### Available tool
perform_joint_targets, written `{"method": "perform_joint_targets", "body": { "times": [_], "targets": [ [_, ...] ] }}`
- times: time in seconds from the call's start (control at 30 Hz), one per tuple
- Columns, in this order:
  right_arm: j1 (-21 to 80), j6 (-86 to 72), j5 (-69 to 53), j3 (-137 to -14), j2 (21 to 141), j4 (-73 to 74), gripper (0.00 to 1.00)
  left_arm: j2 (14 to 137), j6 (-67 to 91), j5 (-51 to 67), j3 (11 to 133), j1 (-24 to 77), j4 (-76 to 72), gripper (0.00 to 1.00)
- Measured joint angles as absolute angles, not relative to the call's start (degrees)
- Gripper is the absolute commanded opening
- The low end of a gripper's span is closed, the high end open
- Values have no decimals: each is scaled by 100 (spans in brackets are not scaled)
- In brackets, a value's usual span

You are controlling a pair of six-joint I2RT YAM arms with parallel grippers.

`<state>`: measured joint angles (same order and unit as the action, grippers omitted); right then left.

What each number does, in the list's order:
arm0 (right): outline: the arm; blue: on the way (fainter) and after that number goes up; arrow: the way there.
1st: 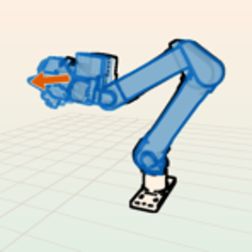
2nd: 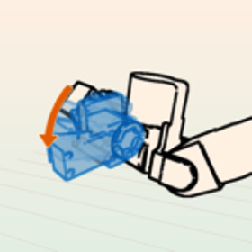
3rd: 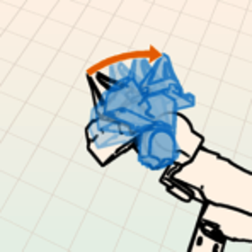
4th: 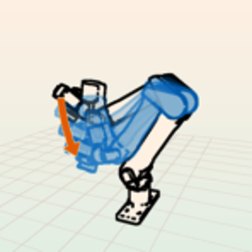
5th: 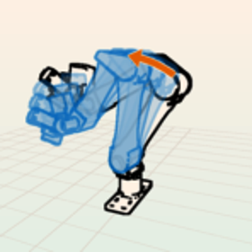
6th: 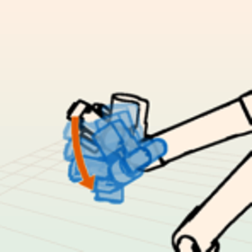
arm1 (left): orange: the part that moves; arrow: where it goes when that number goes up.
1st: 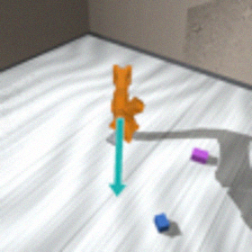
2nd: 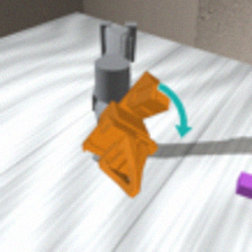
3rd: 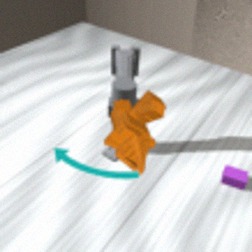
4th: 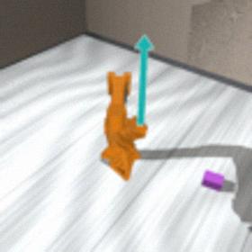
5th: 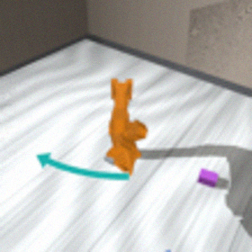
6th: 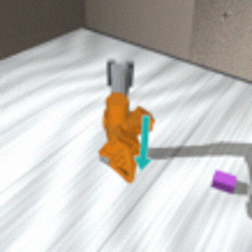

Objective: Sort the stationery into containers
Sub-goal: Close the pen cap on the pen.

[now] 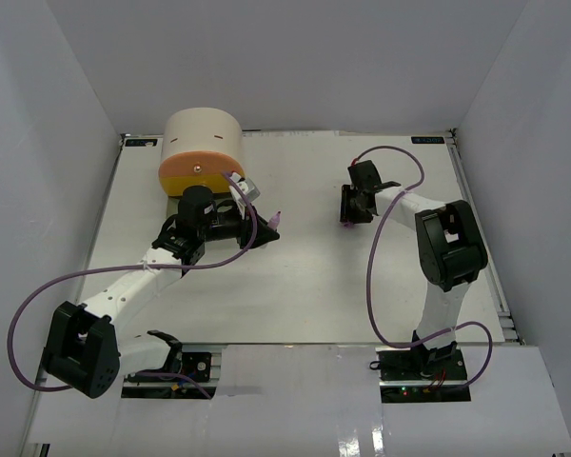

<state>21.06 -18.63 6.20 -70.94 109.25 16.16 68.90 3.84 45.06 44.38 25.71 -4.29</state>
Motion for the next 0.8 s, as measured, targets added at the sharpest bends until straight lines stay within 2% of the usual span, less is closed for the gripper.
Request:
{"method": "perform_joint_targets", "body": {
  "times": [0.13, 0.27, 0.37, 0.47, 0.5, 0.57, 0.7, 0.8],
  "targets": [
    [2099, -1865, 615, -7135, 10980, 1619, 45, 6890, 384, 4532, 4438, 2571, -427, 0],
    [2099, -1861, 617, -7159, 11004, 1621, 41, 6893, 375, 4547, 4438, 2571, -427, 0],
    [2095, -1857, 620, -7159, 11010, 1616, 34, 6901, 364, 4552, 4438, 2571, -427, 0],
    [2080, -1859, 609, -7159, 11010, 1612, 24, 6932, 364, 4567, 4438, 2571, -427, 0],
    [2073, -1868, 593, -7159, 11010, 1599, 18, 6943, 362, 4571, 4438, 2571, -427, 0],
    [2069, -1859, 569, -7157, 11010, 1562, 14, 6976, 364, 4587, 4438, 2571, -427, 0],
    [2071, -1809, 401, -6936, 10844, 1234, 11, 6997, 375, 4624, 4438, 2571, -434, 0],
    [2104, -1719, 145, -6431, 10224, 895, 10, 6997, 401, 4722, 4438, 2571, -499, 0]
  ]
}}
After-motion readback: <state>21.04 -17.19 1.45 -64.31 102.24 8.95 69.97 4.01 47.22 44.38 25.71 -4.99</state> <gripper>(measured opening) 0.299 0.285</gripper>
